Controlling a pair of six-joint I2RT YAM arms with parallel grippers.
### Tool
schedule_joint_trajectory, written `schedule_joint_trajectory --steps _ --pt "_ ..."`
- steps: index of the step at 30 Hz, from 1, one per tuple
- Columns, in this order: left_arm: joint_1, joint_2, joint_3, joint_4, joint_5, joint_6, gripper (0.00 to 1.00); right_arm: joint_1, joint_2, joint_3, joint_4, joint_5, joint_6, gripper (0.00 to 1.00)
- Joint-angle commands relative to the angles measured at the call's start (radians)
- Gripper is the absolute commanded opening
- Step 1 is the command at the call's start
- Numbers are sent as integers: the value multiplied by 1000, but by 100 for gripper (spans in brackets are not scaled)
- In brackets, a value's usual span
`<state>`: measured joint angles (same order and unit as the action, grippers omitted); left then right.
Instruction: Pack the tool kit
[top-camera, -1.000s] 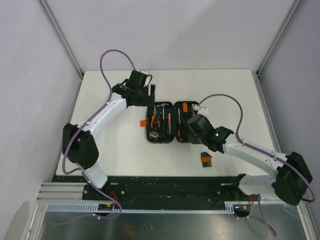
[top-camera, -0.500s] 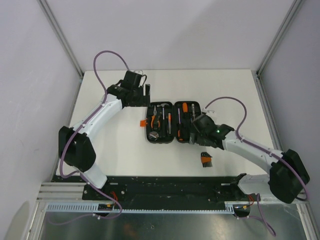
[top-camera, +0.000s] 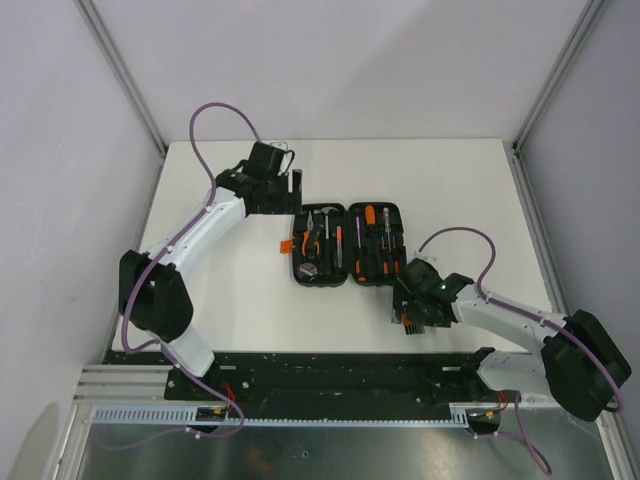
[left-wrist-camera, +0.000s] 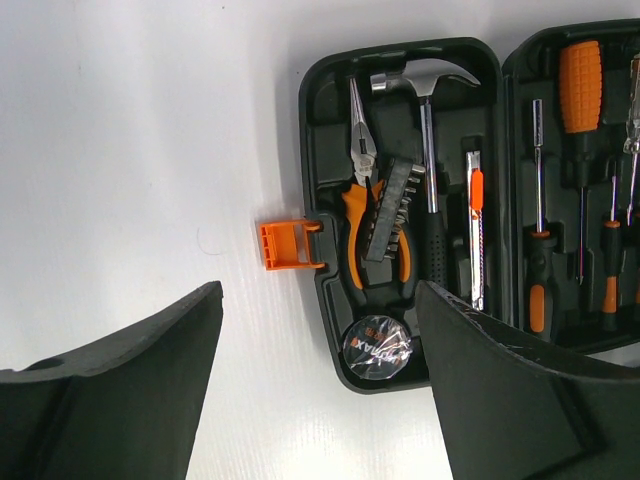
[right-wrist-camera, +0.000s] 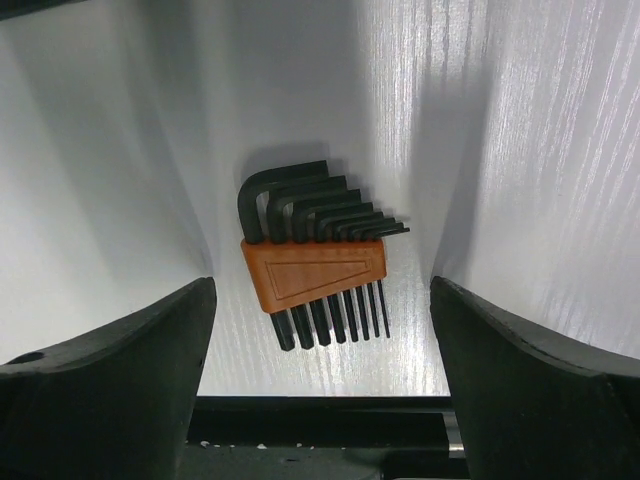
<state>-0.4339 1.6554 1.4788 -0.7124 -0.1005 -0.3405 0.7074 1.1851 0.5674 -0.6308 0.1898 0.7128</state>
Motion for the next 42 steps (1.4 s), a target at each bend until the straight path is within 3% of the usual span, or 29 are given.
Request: schedule_joint_trajectory --steps 1,11,16,32,37,42 --pt "7 -5 1 29 13 -10 83 5 44 -13 68 -29 10 90" --pt "7 -7 -3 30 13 -17 83 31 85 -17 78 2 42 52" --pt "7 -7 -3 31 13 -18 83 46 76 -16 85 32 54 42" --pt "8 -7 1 31 8 -16 83 59 -110 92 82 97 -14 40" --pt "13 -17 -5 31 -5 -18 83 65 -52 197 142 82 -87 40" --pt "28 -43 -29 30 -19 -24 83 67 134 338 291 35 -195 40"
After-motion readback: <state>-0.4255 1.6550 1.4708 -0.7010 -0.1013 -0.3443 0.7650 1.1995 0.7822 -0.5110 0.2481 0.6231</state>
